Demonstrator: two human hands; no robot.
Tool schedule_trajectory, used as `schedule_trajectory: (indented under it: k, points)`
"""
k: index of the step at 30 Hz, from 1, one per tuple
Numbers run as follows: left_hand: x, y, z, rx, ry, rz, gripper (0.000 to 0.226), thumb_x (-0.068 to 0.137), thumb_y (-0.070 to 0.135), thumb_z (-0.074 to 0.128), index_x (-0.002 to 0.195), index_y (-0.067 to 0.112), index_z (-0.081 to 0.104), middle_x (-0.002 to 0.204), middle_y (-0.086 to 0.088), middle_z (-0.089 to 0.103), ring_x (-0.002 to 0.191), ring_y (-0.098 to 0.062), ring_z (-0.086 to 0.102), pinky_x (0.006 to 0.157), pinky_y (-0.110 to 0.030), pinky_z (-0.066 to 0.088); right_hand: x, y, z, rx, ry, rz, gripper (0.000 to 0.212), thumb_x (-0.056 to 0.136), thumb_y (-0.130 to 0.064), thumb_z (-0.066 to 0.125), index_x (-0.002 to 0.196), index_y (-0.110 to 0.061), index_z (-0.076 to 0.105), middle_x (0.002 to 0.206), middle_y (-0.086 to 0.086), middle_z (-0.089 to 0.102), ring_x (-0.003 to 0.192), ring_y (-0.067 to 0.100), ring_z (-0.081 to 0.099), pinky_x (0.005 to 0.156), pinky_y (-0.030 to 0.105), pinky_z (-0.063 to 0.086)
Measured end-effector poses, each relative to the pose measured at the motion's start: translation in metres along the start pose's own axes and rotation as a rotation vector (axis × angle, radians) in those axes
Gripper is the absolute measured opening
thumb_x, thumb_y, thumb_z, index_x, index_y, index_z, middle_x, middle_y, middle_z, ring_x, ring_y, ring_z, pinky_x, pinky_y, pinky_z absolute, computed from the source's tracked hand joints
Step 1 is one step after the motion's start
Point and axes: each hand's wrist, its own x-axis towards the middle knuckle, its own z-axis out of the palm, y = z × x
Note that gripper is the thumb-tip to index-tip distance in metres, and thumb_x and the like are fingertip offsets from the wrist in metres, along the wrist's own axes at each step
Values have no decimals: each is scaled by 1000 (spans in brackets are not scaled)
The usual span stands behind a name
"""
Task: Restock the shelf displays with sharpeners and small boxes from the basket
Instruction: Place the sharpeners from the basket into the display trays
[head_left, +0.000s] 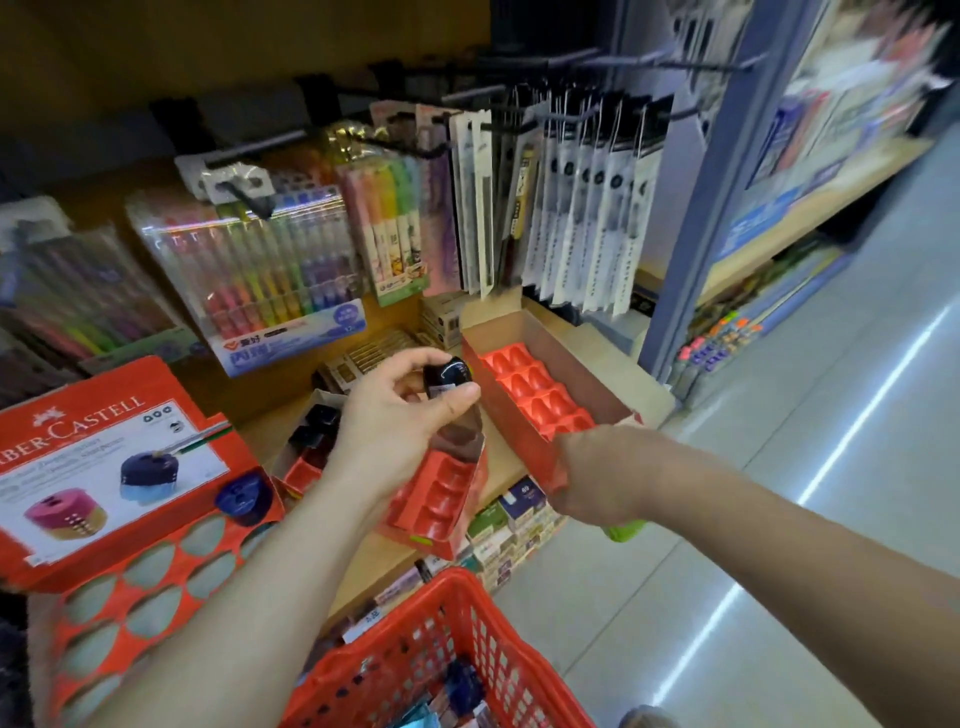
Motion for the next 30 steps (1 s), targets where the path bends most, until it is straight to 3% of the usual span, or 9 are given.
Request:
schedule_trajectory:
  k: [5,9,15,19,22,30]
  points:
    - [48,0,26,160,72,153,29,70,11,83,90,22,64,91,2,70,80,-11,67,79,-35,57,-17,26,33,73,223,44,32,94,-40,41,123,-27,46,112,5,65,105,31,61,74,34,45]
    - [81,-6,50,517,34,280,28,72,21,83,91,25,63,94,6,68,78,-6,62,68,-18,50,-20,37,54,202,381,89,33,94,-45,38,125,-33,42,96,-5,68,95,25,64,73,34,52]
    - [110,-29,67,919,-17,348,33,71,31,82,101,27,71,105,0,71,102,-22,62,91,-35,49,-11,49,79,409,491,79,33,91,-45,41,123,-43,37,91,-11,67,92,21,62,73,33,53]
    - [116,-31,71,1020,-21,337,39,72,34,81,107,25,67,107,-6,69,105,-27,60,87,-32,47,-6,54,81,549,536,44,29,91,-41,46,119,-50,48,65,-16,53,80,16,56,64,29,43]
    - [117,-27,67,1075,-41,330,38,74,35,80,108,24,68,107,-7,68,105,-27,59,84,-30,44,-2,60,84,594,573,46,21,92,-41,49,112,-47,52,56,-18,45,70,14,51,60,29,38]
    - [112,-51,52,1167,-129,302,33,89,21,66,121,20,66,121,-10,60,115,-29,53,99,-36,43,5,56,92,777,655,88,10,93,-38,55,97,-47,56,72,-14,63,71,15,58,65,34,48]
